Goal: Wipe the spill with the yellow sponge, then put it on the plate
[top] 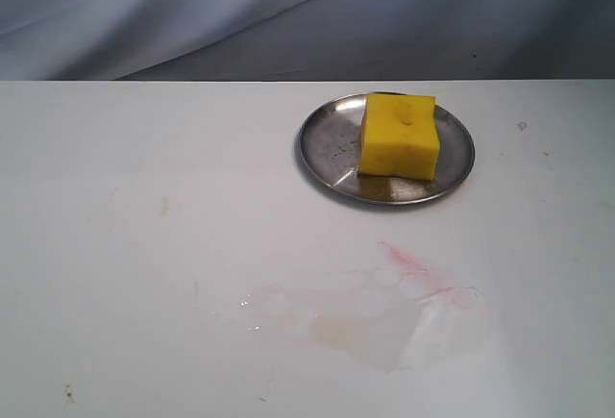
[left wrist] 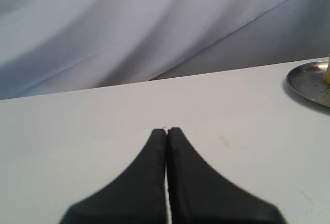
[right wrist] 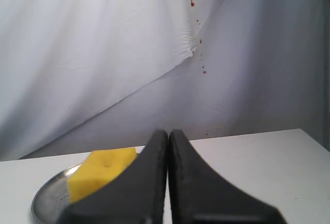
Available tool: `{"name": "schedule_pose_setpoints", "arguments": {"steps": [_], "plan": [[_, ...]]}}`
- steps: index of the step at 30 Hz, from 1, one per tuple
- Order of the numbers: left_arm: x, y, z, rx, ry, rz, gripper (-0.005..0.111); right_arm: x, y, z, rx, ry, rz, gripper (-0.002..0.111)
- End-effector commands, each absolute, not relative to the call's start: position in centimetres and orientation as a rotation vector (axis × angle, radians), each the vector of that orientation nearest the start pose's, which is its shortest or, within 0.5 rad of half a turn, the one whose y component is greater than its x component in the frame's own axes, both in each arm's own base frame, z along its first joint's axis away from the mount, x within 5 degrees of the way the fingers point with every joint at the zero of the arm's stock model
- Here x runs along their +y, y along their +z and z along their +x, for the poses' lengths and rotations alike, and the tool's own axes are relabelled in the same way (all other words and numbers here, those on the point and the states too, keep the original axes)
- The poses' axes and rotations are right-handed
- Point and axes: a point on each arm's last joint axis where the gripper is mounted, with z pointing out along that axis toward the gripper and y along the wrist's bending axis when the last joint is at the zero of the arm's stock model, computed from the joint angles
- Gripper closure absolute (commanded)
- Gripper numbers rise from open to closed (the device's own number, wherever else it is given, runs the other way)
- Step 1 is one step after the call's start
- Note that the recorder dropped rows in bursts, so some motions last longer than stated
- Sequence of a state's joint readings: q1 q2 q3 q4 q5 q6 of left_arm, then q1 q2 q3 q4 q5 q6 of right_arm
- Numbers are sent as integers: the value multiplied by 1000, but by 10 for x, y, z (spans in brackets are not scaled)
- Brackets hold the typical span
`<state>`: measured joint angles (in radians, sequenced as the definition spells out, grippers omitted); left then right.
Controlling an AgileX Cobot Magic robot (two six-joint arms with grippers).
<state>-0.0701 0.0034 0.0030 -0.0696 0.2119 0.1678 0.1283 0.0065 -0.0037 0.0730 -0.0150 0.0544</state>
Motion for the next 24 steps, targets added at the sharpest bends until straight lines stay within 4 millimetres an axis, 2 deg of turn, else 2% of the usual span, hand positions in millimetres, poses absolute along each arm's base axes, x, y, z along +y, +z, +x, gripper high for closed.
{"name": "schedule_pose_setpoints", "arguments": {"steps": [1,24], "plan": [[-5,195,56,1682,5,147,107,7,212,56,1496,185,-8,108],[-5,195,56,1682,5,147,107,7,212,56,1497,145,-45,108]]}}
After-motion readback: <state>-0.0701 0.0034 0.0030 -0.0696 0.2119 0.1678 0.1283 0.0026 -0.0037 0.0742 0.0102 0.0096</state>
